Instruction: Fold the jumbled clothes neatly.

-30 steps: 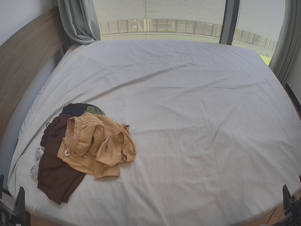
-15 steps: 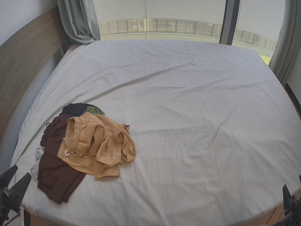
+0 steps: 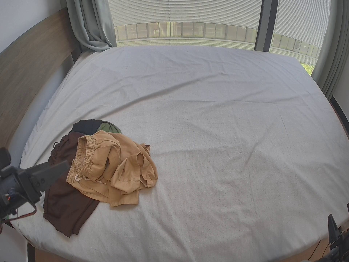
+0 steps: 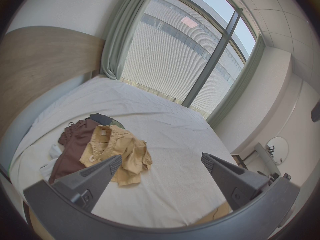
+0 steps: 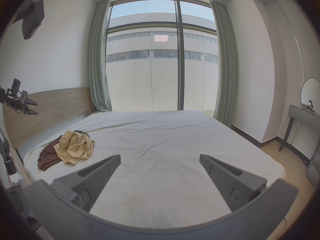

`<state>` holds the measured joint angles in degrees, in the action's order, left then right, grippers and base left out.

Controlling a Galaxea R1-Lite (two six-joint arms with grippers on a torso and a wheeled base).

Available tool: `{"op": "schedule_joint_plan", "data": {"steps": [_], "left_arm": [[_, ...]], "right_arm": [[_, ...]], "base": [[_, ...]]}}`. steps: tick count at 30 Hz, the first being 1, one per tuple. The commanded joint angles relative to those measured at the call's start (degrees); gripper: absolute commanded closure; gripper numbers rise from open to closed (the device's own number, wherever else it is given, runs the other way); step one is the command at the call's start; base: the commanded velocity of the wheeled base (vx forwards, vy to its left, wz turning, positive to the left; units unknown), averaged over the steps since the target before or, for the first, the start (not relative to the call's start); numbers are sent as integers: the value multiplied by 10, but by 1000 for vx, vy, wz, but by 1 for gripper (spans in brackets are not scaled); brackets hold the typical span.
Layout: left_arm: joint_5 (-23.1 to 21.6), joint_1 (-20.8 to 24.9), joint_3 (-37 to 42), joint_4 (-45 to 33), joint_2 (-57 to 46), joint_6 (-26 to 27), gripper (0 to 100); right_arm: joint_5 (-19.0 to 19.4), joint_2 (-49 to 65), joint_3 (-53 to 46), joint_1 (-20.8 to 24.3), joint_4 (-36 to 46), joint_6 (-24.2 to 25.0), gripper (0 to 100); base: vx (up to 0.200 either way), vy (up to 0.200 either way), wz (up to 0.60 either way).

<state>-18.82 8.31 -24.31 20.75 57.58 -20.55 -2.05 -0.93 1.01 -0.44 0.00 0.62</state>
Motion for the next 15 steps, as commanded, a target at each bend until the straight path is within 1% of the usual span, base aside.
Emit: {"op": "schedule_joint_plan", "data": {"steps": [1, 2, 4, 5, 6, 8, 10, 12, 15], "left_arm": [[-110, -111, -46, 49, 147, -3, 0], [-133, -129, -50, 51, 162, -2, 0], [-148, -139, -51, 52, 173, -1, 0], [-174, -158, -50, 55, 192, 0, 0], [-191, -168, -50, 60, 205, 1, 0], [-213, -175, -53, 75, 233, 0, 0], [-214, -175, -52, 94, 254, 3, 0], [-216, -174, -50, 129, 279, -3, 0], [-217, -175, -48, 154, 307, -2, 0]], "right_arm": [[-1, 9, -10, 0, 0, 0, 0], [-1, 9, -10, 0, 0, 0, 0], [-1, 9, -9, 0, 1, 0, 0], [-1, 9, -10, 0, 0, 0, 0], [-1, 9, -10, 0, 1, 0, 0], [-1, 9, -10, -1, 0, 0, 0], [-1, 9, -9, 0, 1, 0, 0], [-1, 9, -10, -1, 0, 0, 0], [-1, 9, -10, -1, 0, 0, 0]], "base": [[0, 0, 0], [0, 0, 0], [0, 0, 0], [0, 0, 0], [0, 0, 0], [0, 0, 0], [0, 0, 0], [0, 0, 0], [0, 0, 0]]}}
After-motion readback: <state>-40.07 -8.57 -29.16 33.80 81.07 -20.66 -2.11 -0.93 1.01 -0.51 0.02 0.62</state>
